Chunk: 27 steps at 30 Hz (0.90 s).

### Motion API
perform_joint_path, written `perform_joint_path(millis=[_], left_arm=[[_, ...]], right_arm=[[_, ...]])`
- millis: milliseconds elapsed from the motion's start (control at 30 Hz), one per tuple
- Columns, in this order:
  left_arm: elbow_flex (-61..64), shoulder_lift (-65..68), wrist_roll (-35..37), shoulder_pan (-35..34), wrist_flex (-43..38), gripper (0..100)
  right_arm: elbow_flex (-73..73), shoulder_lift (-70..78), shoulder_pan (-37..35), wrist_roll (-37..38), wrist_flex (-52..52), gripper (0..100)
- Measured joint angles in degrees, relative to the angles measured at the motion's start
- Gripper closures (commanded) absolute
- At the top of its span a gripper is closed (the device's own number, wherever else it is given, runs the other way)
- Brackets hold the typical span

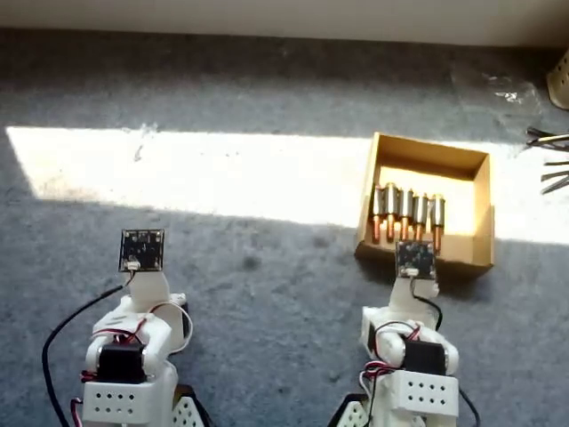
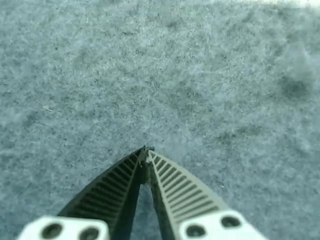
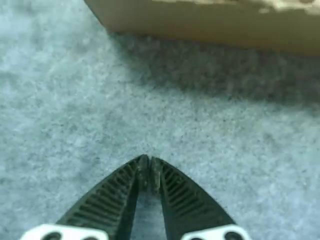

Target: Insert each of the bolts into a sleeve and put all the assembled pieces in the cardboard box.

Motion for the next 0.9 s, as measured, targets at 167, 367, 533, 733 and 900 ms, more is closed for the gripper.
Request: perform_joint_path(millis=[167,367,533,733,900], left_arm=[[0.1,0.0,0.0,0.0,0.0,99],[0.1,0.0,0.0,0.0,0.0,99],[0.1,0.0,0.0,0.0,0.0,99],[0.1,0.0,0.0,0.0,0.0,99],[0.1,0.0,0.0,0.0,0.0,99]], right_arm=[[0.0,0.0,1.0,0.0,0.1,99.3],[0.0,0.0,0.1,0.0,0.1,99.3],[0.0,0.0,-4.4,0.0,0.3,99.3],[0.0,0.0,-4.8,0.0,0.3,99.3],[0.0,0.0,-4.8,0.0,0.3,99.3]])
